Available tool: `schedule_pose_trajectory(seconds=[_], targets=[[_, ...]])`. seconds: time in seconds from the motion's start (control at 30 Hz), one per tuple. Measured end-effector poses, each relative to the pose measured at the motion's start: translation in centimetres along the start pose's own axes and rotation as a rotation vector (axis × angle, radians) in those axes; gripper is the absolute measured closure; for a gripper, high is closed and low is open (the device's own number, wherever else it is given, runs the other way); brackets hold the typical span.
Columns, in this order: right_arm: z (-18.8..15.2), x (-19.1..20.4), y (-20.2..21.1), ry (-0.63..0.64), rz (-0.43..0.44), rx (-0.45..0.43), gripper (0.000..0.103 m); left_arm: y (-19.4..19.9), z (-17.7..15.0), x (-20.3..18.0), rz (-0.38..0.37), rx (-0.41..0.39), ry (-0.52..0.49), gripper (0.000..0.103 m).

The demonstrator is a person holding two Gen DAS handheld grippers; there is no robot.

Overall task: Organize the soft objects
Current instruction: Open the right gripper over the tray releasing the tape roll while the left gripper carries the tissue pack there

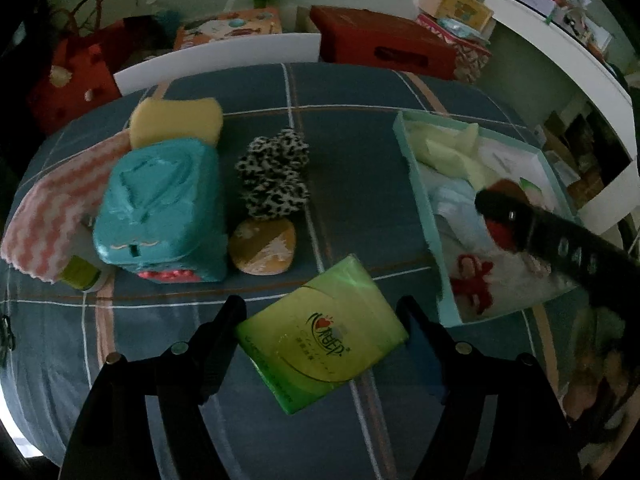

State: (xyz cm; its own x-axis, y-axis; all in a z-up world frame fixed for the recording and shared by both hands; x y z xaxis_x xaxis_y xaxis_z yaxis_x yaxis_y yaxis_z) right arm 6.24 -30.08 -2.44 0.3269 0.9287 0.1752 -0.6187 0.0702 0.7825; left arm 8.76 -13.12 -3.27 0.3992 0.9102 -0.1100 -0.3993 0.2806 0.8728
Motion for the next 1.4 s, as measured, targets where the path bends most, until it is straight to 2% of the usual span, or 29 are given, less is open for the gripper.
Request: schedule_pose_trajectory(seconds=[0.2, 0.33, 0.5, 0.6, 0.7, 0.83, 1.07, 1.4], targets=[[1.4, -3.9, -0.2, -0.095, -0.089, -0.033, 0.043, 0.1, 2.0, -2.9, -0.007, -0.02, -0.069, 0.025], [1.7, -6.9, 0.1, -0.175, -0.125, -0.056, 0.043, -0.1, 3.9, -5.8, -0.046, -0.043, -0.124, 0.025], [2.3, -10.2, 0.7, -0.268, -0.158, -0.104, 0.043, -2.0, 5.8, -9.2, -0.103, -0.057, -0.163, 0.025], [2.5, -12.0, 1.0, -0.291, -0.19, -0.124, 0.043, -3.8, 6.0, -10.7, -0.11, -0.047, -0.192, 0.025], [2.8, -14.4, 1.4, -0.331, -0.231, -0.134, 0.043, -5.4, 6.0, -11.6, -0.121, -0.025, -0.203, 0.025], [3.2, -16.6, 0.8, -0.382, -0.237, -0.131, 0.043, -6.3, 6.5, -12.3, -0.157, -0.023, -0.186, 0.025], [4.6, -18.0, -1.1, -0.388, -0.241, -0.128, 0.043, -5.5, 8.1, -14.1, -0.19, -0.105, -0.222, 0.025], [5.4, -18.2, -2.9, -0.375, -0.232, -0.1, 0.043, -7.3, 9.3, -15.4, -0.198, -0.123, -0.24, 0.025]])
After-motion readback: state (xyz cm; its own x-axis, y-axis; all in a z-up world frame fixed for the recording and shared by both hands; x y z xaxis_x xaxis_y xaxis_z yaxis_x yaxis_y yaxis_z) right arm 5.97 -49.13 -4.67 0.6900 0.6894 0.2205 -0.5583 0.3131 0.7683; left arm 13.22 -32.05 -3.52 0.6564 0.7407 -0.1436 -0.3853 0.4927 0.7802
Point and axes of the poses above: each gripper's, at about its wrist camera, not at the fingertips, and y roughly against the way its jaws point, x to its left, z to its top, the point moved 4 cm from there along -y, roughly the way its jaws point, and after that the axes turned 4 degrees about -x, right-handed, at the moved point
